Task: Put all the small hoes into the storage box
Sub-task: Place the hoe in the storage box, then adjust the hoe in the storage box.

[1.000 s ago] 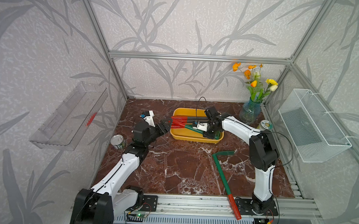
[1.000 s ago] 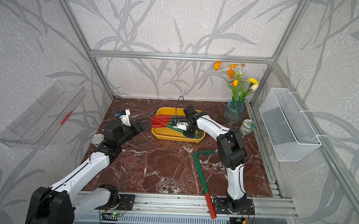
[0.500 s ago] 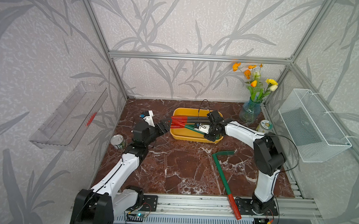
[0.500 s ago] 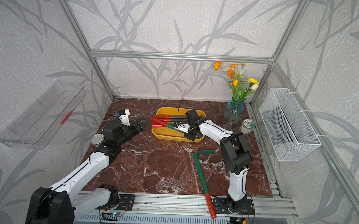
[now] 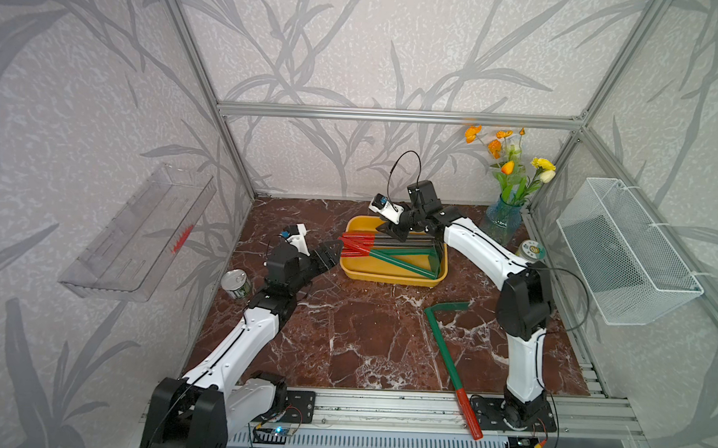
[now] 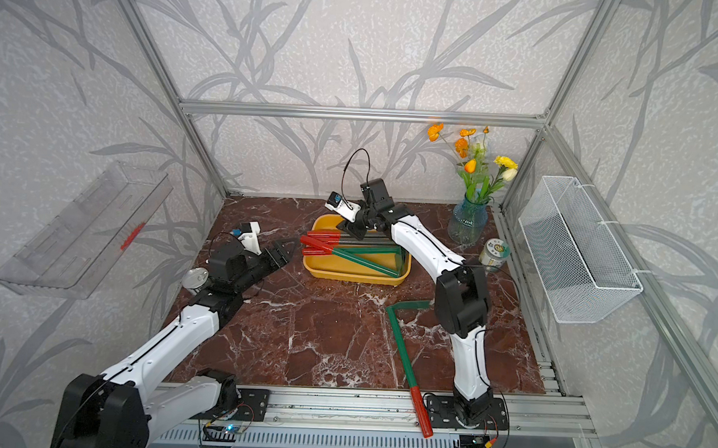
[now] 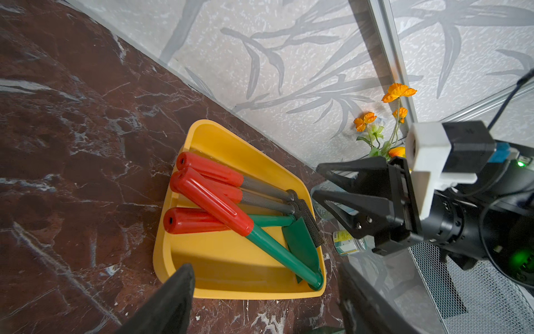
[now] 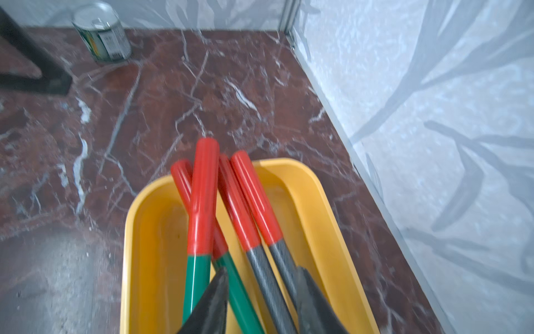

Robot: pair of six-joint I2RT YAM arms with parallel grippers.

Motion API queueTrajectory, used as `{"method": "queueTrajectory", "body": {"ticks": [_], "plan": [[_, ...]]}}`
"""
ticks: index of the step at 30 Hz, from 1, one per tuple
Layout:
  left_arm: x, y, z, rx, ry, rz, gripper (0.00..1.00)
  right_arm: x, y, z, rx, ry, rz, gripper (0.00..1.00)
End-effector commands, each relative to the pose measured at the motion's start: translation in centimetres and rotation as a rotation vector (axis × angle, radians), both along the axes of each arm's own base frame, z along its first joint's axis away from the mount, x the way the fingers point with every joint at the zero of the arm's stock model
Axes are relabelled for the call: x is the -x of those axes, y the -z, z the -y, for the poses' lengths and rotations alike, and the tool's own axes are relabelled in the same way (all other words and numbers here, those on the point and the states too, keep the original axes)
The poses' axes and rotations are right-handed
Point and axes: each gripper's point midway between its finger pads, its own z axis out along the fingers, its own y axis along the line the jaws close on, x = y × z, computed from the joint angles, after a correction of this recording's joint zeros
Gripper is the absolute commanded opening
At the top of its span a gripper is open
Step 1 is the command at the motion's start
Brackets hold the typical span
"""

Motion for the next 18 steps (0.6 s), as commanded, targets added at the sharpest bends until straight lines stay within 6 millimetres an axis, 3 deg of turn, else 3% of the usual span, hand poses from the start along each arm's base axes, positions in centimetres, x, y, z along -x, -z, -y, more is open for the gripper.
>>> {"method": "queueTrajectory", "body": {"ticks": [1,10,18], "plan": [[0.2,0.4,-0.8,-0.025,-0.027,0.001,0.77,1.6,3.8,-2.5,0.005,-0.098,-0.203,0.40],[0.3,0.3,-2.1,-0.036,-0.067,-0.011,0.76,1.9,7.8,-6.0,-0.005,-0.189,-0.347,0.40],[0.2,0.4,-2.3,-0.035,-0.074,-0.016,0.76,3.9,9.3,-6.2,0.020,-0.205,-0.352,0.38]]}}
